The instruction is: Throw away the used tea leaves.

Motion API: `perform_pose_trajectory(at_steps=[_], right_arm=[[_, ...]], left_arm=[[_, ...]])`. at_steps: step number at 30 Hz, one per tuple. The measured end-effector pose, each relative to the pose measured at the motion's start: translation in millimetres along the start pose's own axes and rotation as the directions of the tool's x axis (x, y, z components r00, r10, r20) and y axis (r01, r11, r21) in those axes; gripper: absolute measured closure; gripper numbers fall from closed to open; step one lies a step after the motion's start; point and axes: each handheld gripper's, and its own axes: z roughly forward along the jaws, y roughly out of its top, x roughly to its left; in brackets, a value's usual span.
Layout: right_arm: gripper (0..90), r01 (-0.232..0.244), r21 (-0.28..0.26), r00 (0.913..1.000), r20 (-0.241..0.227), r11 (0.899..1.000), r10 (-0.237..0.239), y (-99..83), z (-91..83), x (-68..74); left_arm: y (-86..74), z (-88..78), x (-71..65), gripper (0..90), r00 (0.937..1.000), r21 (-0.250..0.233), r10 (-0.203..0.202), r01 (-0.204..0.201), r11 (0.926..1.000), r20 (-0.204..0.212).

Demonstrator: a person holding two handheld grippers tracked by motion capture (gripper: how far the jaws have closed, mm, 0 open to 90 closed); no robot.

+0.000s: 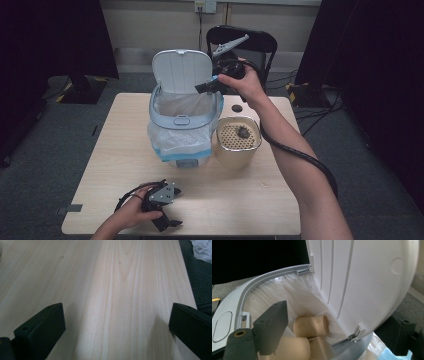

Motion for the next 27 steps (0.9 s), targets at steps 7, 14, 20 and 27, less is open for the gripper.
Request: perform_pose_trajectory(at_steps=[7, 14, 20, 27], right_arm=[[17.3, 0.005, -0.018, 0.9999, -0.013, 1.000, -0.005, 2.5, -3.6, 3.9], [17.3, 0.016, -0.022, 0.9997, -0.017, 1.000, -0.017, 3.8, -6.6, 10.3], [17.3, 0.044, -0.042, 0.9986, -0.029, 0.998, -0.045, 7.9, -11.3, 23.7], [17.3, 0.047, -0.043, 0.9982, -0.035, 0.998, -0.048, 4.8, -10.9, 30.1]], left_arm=[[-0.1, 0.0, 0.0, 0.0, 1.0000, -0.001, 0.000, 0.000, 1.0000, 0.000], [-0.1, 0.1, 0.0, 0.0, 1.0000, -0.001, 0.000, 0.000, 1.0000, 0.000], [-0.1, 0.0, 0.2, 0.0, 1.0000, -0.001, 0.002, -0.002, 1.0000, 0.002], [-0.2, 0.1, 0.1, 0.0, 1.0000, -0.002, 0.001, -0.001, 1.0000, 0.001]])
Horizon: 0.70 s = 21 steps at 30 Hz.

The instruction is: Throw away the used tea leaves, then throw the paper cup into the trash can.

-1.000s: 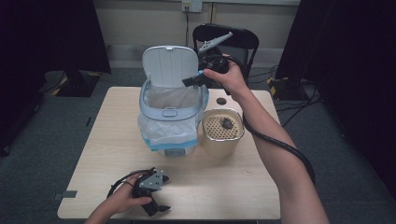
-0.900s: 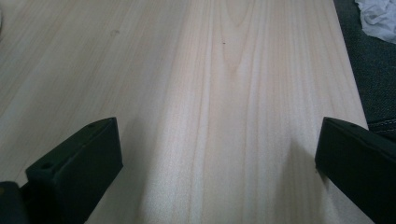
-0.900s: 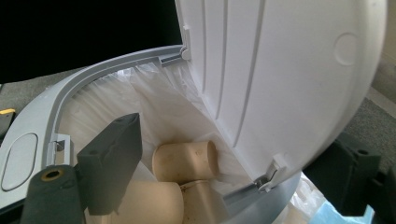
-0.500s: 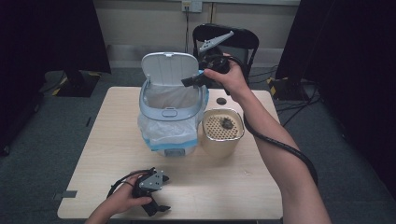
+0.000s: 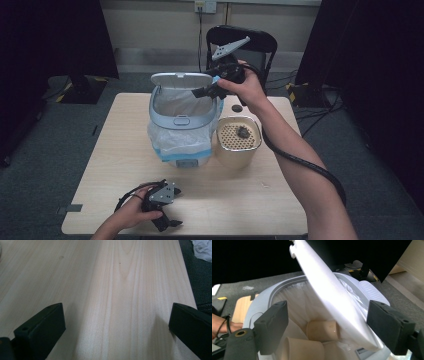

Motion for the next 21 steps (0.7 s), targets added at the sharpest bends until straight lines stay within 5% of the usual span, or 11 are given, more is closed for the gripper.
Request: perform_pose_trajectory(at_steps=[21], right_arm=[[17.0, -0.012, -0.007, 0.9994, -0.032, 1.000, 0.012, -10.1, 0.3, 9.4]], left_arm=[[0.2, -1.1, 1.5, 0.0, 0.9997, 0.015, 0.023, -0.023, 0.9996, 0.001]])
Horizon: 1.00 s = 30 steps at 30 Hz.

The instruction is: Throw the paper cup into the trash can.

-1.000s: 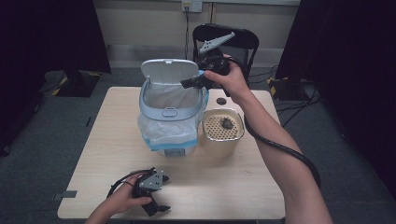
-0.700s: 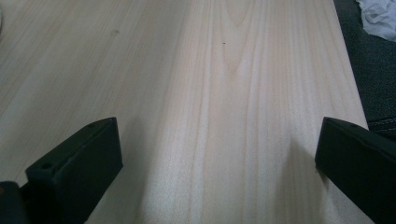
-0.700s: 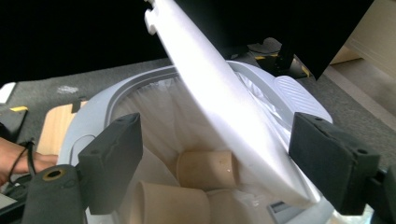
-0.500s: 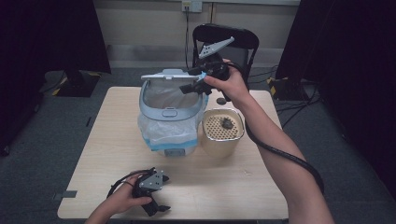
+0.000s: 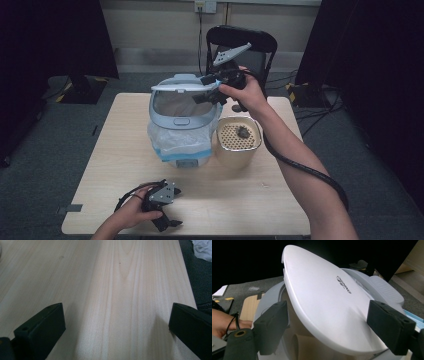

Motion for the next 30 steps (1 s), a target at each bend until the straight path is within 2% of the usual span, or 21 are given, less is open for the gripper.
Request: perform_pose_trajectory(at_steps=[5, 6, 14, 16, 19, 28, 30], right_arm=[[17.1, 0.013, 0.012, 0.9999, -0.008, 1.000, -0.013, 0.6, 0.6, 3.2], [17.1, 0.017, 0.011, 0.9998, -0.010, 1.000, -0.016, 0.9, 0.8, 4.6], [17.1, 0.024, 0.008, 0.9994, -0.025, 1.000, -0.024, 1.1, 1.4, 11.6], [17.1, 0.024, 0.012, 0.9993, -0.027, 1.000, -0.024, 1.0, 1.8, 12.2], [17.1, 0.023, 0.019, 0.9993, -0.030, 1.000, -0.022, 0.0, 2.6, 13.5], [18.1, 0.023, 0.018, 0.9989, -0.041, 1.000, -0.022, -1.5, 2.2, 17.7], [19.7, 0.021, 0.013, 0.9986, -0.048, 1.000, -0.020, -2.1, 1.7, 18.7]], left_arm=[[0.0, 0.0, 0.0, 0.0, 1.0000, 0.000, 0.000, 0.000, 1.0000, 0.000], [-0.1, 1.1, -1.5, 0.0, 0.9997, -0.015, -0.023, 0.023, 0.9996, -0.001], [-0.1, 1.1, -1.5, 0.0, 0.9997, -0.016, -0.023, 0.023, 0.9996, -0.001], [-0.1, 1.1, -1.5, 0.0, 0.9997, -0.015, -0.022, 0.022, 0.9996, -0.001], [0.0, 0.0, 0.0, 0.0, 1.0000, 0.000, 0.000, 0.000, 1.0000, 0.000], [0.0, 0.0, 0.0, 0.0, 1.0000, 0.001, 0.001, -0.001, 1.0000, 0.000], [0.1, 1.0, -1.6, 0.0, 0.9997, -0.013, -0.024, 0.024, 0.9996, -0.001]])
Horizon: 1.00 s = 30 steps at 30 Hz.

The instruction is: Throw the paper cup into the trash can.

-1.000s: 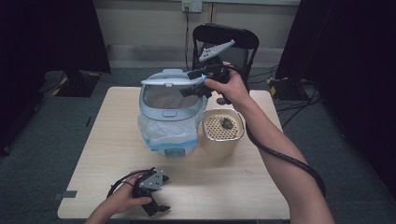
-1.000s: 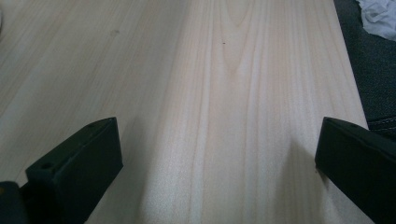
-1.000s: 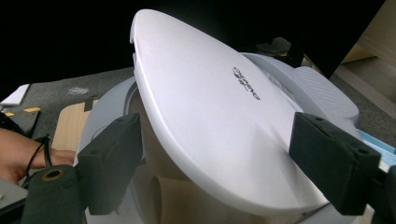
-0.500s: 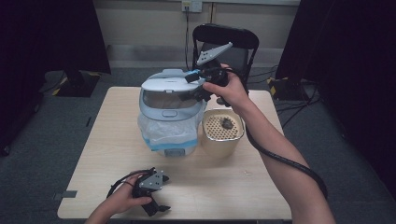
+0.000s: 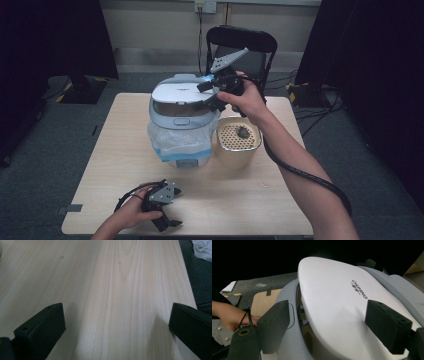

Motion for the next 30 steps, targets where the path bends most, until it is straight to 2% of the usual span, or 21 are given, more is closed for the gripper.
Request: perform_pose_trajectory(at_steps=[3, 4, 8, 13, 16, 18, 20, 21, 22, 25, 28, 30], right_arm=[[20.0, 0.000, -0.004, 1.0000, -0.007, 1.000, 0.000, -0.6, 0.3, 1.2], [19.9, -0.004, -0.004, 0.9998, -0.018, 1.000, 0.004, -1.6, 1.3, 2.5], [20.6, 0.000, 0.015, 0.9994, -0.034, 1.000, 0.000, -4.1, 5.6, 5.6], [28.3, -0.006, 0.024, 0.9990, -0.045, 1.000, 0.007, -4.5, 7.2, 5.4], [33.1, -0.013, 0.026, 0.9992, -0.037, 1.000, 0.014, -4.1, 6.8, 4.3], [42.7, -0.015, 0.025, 0.9995, -0.026, 1.000, 0.016, -4.4, 7.5, 1.8], [47.3, -0.024, 0.028, 0.9994, -0.023, 0.999, 0.025, -5.3, 8.7, 0.3], [49.6, -0.024, 0.034, 0.9995, -0.018, 0.999, 0.025, -5.7, 9.5, -0.2], [51.5, -0.027, 0.037, 0.9996, -0.012, 0.999, 0.027, -6.2, 10.8, -0.7], [53.0, -0.025, 0.052, 0.9997, -0.004, 0.998, 0.025, -7.6, 13.9, -0.9], [55.1, -0.019, 0.045, 0.9997, 0.013, 0.999, 0.019, -7.1, 16.4, -1.3], [56.4, -0.011, 0.052, 0.9993, 0.035, 0.999, 0.009, -5.6, 18.5, -0.6]], left_arm=[[0.0, 0.0, 0.0, 0.0, 1.0000, 0.000, 0.000, 0.000, 1.0000, 0.000], [0.2, -1.1, 1.5, 0.0, 0.9997, 0.016, 0.023, -0.023, 0.9996, 0.001], [0.2, -1.0, 1.3, 0.0, 0.9998, 0.014, 0.020, -0.020, 0.9997, 0.001], [0.2, -1.0, 1.4, 0.0, 0.9998, 0.014, 0.021, -0.021, 0.9997, 0.001], [0.1, -0.8, 1.3, 0.0, 0.9998, 0.012, 0.018, -0.018, 0.9998, 0.001], [0.1, -0.9, 1.4, 0.0, 0.9998, 0.013, 0.019, -0.020, 0.9997, 0.001], [0.1, -0.9, 1.4, 0.0, 0.9998, 0.013, 0.020, -0.020, 0.9997, 0.001], [0.0, 0.0, 0.0, 0.0, 1.0000, 0.000, 0.000, 0.000, 1.0000, 0.000], [0.0, 0.0, 0.0, 0.0, 1.0000, 0.000, 0.000, 0.000, 1.0000, 0.000], [0.0, 0.0, 0.1, 0.0, 1.0000, 0.000, 0.000, 0.000, 1.0000, 0.000], [0.0, 0.0, 0.1, 0.0, 1.0000, -0.001, 0.000, 0.000, 1.0000, 0.000], [0.0, 0.0, 0.0, 0.0, 1.0000, -0.001, 0.000, 0.000, 1.0000, 0.000]])
